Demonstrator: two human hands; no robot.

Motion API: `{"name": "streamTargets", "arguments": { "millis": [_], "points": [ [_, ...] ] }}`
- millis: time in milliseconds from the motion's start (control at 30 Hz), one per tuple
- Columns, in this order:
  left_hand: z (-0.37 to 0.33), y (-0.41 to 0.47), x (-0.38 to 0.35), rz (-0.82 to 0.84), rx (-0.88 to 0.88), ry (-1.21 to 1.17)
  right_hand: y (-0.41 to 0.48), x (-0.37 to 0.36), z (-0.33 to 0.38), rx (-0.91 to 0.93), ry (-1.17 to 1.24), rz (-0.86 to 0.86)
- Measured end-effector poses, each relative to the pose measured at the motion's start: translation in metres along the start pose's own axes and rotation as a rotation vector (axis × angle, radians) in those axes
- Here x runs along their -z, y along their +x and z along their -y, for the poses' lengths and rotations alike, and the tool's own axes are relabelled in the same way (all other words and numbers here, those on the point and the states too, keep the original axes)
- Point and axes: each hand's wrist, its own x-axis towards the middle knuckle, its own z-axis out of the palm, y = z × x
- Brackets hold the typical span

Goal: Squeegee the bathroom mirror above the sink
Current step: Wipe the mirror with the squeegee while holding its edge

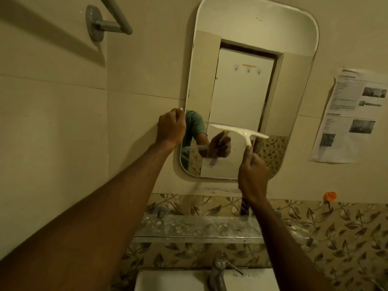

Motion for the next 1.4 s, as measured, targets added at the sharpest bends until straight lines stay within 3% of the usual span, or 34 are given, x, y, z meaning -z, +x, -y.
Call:
{"name": "streamTargets", "arguments": {
  "millis": [100,333,633,867,1167,1400],
  "points": [
    [0.002,0.001,0.0,-0.002,0.007,0.005,-0.001,-0.011,-0.001,-0.009,-0.004,0.025],
    [0.001,0.0,0.002,0.013,0.003,0.001,-0.097,-0.038,-0.048,-0.144,-0.086,0.086],
    [0.001,0.004,0.01,0.083,0.121,-0.103,-0.02,-0.034,0.018,0.018,-0.009,0.066],
    [-0.003,0.004,0.013,0.086,0.195,-0.15,-0.112,-0.048,-0.033,-0.113,-0.096,0.202],
    [0.001,0.014,0.022,0.191,0.206,-0.205,-0.022,-0.049,0.026,0.095,-0.05,0.074],
    [0.002,0.022,0.023,0.282,0.282,-0.29,-0.09,-0.056,-0.022,0.033,-0.24,0.214]
  ]
}}
